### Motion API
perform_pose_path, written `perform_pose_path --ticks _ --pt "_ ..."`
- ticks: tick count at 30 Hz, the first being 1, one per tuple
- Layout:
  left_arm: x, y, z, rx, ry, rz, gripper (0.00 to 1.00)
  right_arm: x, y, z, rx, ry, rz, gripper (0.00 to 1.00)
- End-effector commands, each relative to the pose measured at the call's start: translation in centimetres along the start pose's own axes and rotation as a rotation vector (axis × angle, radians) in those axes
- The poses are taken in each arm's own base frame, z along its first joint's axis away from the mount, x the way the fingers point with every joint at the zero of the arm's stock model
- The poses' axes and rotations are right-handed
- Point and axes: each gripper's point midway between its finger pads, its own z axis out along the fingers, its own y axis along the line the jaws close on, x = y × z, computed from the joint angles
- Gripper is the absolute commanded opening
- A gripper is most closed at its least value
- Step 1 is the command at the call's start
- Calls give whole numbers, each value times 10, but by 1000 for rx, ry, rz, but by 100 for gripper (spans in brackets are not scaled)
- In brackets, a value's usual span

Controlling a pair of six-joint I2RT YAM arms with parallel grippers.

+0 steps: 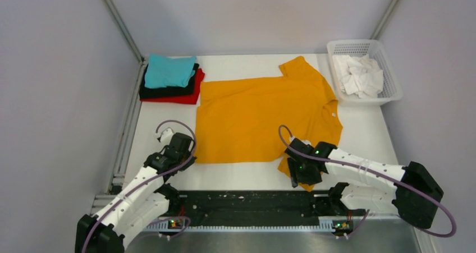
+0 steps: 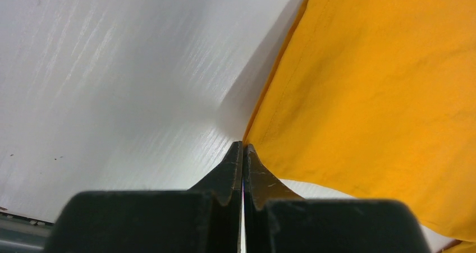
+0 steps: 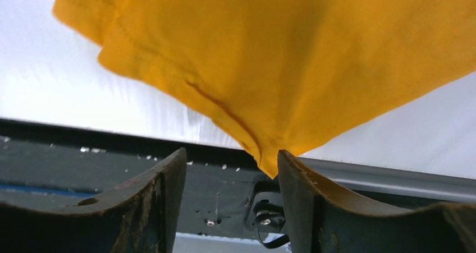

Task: Fold and stack the t-shirts
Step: Grab the side of the flattened tshirt closest away from the robot with both arms, then fold the flattened tshirt in 1/3 of the way

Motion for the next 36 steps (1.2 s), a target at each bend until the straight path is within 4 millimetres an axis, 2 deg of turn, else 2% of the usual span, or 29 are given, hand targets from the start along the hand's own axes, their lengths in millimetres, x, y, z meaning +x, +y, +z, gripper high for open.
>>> perform_pose_path --ticks 1,5,11,15,18,21,26,28,31,36 --pt "3 -3 4 22 6 0 0 -16 1 15 48 -67 73 58" --pt "4 2 5 -2 4 -4 0 -6 -2 27 78 -14 91 54" --pt "3 5 5 -10 -7 -22 0 5 -2 28 49 3 137 20" --pt "2 6 1 -22 -5 -39 0 12 4 11 -14 21 151 0" --pt "1 20 -7 -86 -6 -57 0 18 6 -9 -43 35 136 0" --pt "3 32 -13 -133 -6 -68 0 33 17 -25 -101 91 71 0" --pt "5 28 -12 -101 -3 -88 0 47 13 -43 -47 115 21 0" --pt "0 22 -13 -81 -19 -88 0 41 11 -45 -38 77 34 0" --pt "-9 8 -13 -30 -39 -82 0 19 5 -47 13 -36 70 0" --pt "-18 -26 -10 75 -43 -72 0 -34 1 -69 35 -277 151 0"
